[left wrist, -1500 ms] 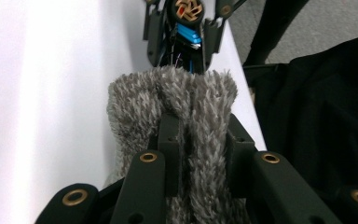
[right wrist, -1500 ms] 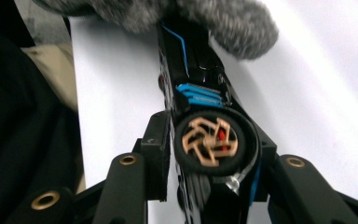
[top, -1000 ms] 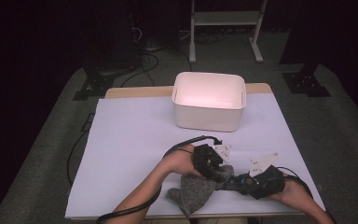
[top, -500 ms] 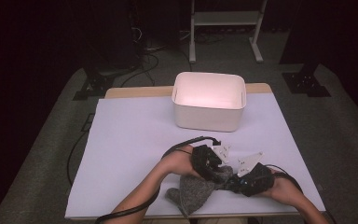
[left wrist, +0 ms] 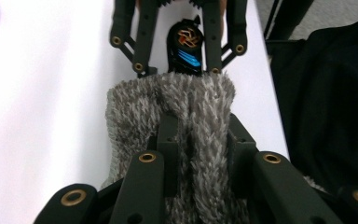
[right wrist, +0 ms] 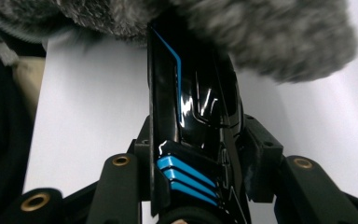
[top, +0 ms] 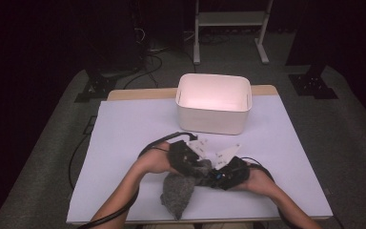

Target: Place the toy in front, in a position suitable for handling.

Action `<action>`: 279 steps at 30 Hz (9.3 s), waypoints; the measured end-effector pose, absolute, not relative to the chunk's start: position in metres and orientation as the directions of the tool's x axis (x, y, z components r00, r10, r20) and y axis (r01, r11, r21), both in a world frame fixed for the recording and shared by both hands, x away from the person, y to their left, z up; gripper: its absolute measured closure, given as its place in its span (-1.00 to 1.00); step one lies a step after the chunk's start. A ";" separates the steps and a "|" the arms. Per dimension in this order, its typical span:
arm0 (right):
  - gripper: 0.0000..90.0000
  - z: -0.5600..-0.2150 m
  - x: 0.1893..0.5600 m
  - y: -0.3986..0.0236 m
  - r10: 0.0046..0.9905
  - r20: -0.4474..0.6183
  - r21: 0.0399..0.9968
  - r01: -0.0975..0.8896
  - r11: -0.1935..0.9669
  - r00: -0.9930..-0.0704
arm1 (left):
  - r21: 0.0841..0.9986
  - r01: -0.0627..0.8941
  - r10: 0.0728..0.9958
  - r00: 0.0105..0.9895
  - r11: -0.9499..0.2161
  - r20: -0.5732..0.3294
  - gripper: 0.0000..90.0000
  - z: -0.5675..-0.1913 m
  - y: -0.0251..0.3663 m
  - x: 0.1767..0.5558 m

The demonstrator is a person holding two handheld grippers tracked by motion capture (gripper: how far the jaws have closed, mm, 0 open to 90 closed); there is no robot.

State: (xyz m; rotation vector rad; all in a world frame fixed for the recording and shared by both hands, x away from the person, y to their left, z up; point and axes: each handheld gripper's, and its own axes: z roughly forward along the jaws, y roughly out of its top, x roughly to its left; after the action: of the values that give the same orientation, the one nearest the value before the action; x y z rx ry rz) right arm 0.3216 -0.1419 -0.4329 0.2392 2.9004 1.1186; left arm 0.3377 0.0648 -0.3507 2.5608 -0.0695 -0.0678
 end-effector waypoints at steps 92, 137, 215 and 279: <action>0.49 -0.448 0.315 -0.138 0.247 0.093 0.756 0.230 0.613 -0.965 | 0.592 -0.037 0.031 0.994 -0.805 0.104 0.69 -0.372 0.139 0.321; 0.50 -0.447 0.314 -0.137 0.247 0.092 0.751 0.229 0.619 -0.965 | 0.593 0.023 0.084 0.994 -0.805 0.076 0.63 -0.372 0.153 0.321; 0.24 -0.403 0.311 -0.131 0.223 -0.011 0.754 0.138 0.642 -0.975 | 0.681 0.005 0.005 1.000 -0.732 -0.002 0.73 -0.357 0.115 0.337; 0.24 -0.389 0.306 -0.140 0.245 0.025 0.810 0.163 0.564 -0.969 | 0.681 -0.048 -0.048 0.999 -0.731 0.019 0.69 -0.321 0.101 0.331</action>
State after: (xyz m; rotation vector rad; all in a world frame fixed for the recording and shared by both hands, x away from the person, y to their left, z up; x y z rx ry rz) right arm 0.3060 -0.1399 -0.3887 0.3524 2.6971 1.3827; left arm 0.3309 0.1013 -0.3212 2.3913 -0.0665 0.0002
